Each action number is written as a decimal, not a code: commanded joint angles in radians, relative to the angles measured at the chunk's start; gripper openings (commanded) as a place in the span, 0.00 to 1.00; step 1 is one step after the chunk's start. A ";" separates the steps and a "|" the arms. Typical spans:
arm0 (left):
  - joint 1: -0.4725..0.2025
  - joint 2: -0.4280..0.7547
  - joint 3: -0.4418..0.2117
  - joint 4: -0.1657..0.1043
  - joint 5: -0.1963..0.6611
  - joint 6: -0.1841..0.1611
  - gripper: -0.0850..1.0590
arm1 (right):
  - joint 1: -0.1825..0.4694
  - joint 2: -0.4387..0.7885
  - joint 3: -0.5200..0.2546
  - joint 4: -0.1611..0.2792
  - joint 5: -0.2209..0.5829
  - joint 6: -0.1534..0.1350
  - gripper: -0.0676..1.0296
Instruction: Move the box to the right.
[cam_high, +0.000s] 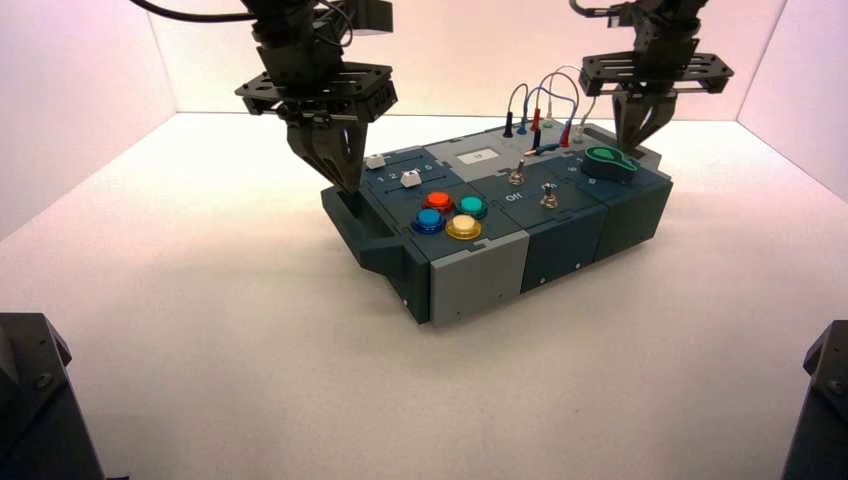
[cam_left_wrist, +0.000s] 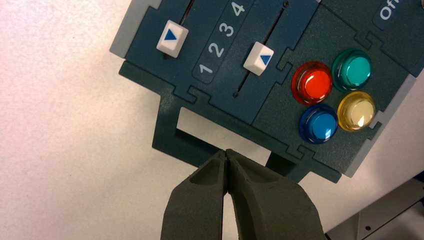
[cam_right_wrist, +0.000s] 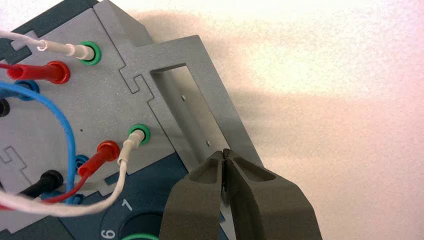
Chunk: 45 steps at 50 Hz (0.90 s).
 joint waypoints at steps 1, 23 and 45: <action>-0.006 -0.002 -0.026 0.000 -0.002 0.006 0.05 | -0.009 0.000 -0.026 -0.005 0.005 -0.003 0.04; -0.006 0.137 -0.132 -0.002 0.021 0.006 0.05 | -0.006 0.015 -0.017 -0.003 0.104 -0.040 0.04; 0.005 0.222 -0.255 0.003 0.037 0.005 0.05 | 0.002 -0.003 0.031 0.041 0.186 -0.120 0.04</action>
